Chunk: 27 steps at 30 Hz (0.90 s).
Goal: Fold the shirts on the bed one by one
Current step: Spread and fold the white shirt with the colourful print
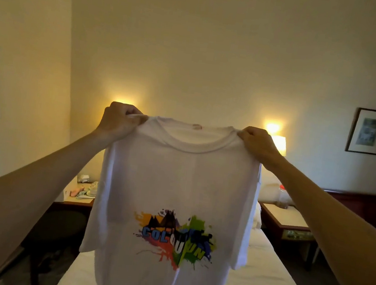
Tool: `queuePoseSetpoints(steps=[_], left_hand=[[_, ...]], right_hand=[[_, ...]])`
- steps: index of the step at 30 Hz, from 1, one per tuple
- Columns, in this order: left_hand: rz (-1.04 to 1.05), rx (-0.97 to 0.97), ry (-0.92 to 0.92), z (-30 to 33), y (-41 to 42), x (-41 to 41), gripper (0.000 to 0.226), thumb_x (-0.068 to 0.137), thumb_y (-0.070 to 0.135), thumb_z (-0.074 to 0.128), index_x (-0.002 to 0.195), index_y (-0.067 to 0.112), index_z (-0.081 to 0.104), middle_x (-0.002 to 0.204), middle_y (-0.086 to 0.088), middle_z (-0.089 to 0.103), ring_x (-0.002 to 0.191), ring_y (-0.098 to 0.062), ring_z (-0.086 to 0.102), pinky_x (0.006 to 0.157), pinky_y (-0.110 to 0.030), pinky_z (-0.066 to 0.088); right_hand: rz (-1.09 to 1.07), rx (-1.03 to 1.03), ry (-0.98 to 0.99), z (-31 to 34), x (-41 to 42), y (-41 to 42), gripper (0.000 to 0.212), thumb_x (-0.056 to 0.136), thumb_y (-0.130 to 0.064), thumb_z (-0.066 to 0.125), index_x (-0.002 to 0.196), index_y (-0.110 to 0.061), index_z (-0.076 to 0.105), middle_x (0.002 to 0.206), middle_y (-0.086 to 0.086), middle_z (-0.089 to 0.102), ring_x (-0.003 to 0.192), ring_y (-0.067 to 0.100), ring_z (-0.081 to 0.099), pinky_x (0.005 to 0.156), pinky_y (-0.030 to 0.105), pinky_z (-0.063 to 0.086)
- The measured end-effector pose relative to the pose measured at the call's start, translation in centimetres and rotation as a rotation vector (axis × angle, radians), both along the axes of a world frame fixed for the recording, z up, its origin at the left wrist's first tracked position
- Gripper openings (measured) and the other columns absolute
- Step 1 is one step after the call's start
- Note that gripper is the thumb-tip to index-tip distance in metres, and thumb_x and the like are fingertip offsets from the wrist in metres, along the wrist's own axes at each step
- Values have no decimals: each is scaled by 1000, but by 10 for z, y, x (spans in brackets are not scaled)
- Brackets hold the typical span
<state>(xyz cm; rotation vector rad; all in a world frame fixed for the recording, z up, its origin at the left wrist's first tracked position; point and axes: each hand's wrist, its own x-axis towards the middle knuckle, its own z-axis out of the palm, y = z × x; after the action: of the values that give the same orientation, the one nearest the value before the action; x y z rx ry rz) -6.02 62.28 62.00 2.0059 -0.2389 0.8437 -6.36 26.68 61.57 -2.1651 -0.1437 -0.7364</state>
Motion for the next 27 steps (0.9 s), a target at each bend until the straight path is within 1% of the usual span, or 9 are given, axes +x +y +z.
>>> queuePoseSetpoints(steps=[4,9,11,13,16,18,21,24,27], left_hand=[[89,-58,-125,1,0,2,22,82,40,77,87,18,79,88,-1,73,91,-21,63,85,-36,50],[82,-3,-203,-7,-1,4,25,94,32,64,89,9,70,76,-3,62,75,-23,54,68,-28,42],[62,-78,-248,-9,0,5,22,98,30,59,93,10,68,82,-1,63,79,-22,56,73,-30,44],[30,-54,-203,-9,0,6,18,97,29,57,95,16,69,79,5,63,77,-19,55,74,-32,43],[-37,124,85,-6,-1,4,18,88,35,66,77,22,71,79,4,66,78,-16,57,74,-30,44],[-120,36,22,-2,3,2,24,83,33,57,71,15,68,85,-6,66,82,-17,55,76,-30,41],[-128,-4,-41,-2,11,2,18,78,26,60,66,18,70,63,11,62,62,0,52,62,-17,39],[-31,145,1,-12,14,9,13,83,24,68,72,23,74,52,17,56,53,6,50,48,-6,34],[26,73,-35,-21,19,17,14,88,29,69,81,18,75,59,13,55,59,-2,48,55,-18,37]], right_hand=[[67,-38,-100,0,-2,4,32,85,-45,72,73,-17,65,71,-7,61,68,8,53,60,24,40],[99,-148,-44,2,-5,8,29,93,-35,67,71,-15,67,67,-1,55,66,14,47,61,25,39],[91,-43,-72,4,-3,9,26,96,-29,63,71,-22,68,66,-5,57,70,15,49,68,30,46],[65,40,-102,5,-1,10,29,98,-24,58,70,-26,66,61,-13,54,65,11,46,60,24,41],[102,-42,72,-1,1,14,28,103,-24,48,82,-15,64,79,-2,56,74,16,47,64,24,37],[96,57,36,-4,2,15,30,103,-24,47,77,-15,59,80,0,53,78,18,45,70,28,36],[161,158,36,-4,0,15,26,96,-16,50,70,-18,55,81,-2,51,79,18,44,69,28,35],[111,-199,118,-9,-3,15,9,86,-10,59,77,-12,59,80,2,53,78,20,48,62,24,38],[-2,-343,16,-14,-1,9,14,83,-18,73,85,-6,67,76,3,60,71,16,52,59,21,40]])
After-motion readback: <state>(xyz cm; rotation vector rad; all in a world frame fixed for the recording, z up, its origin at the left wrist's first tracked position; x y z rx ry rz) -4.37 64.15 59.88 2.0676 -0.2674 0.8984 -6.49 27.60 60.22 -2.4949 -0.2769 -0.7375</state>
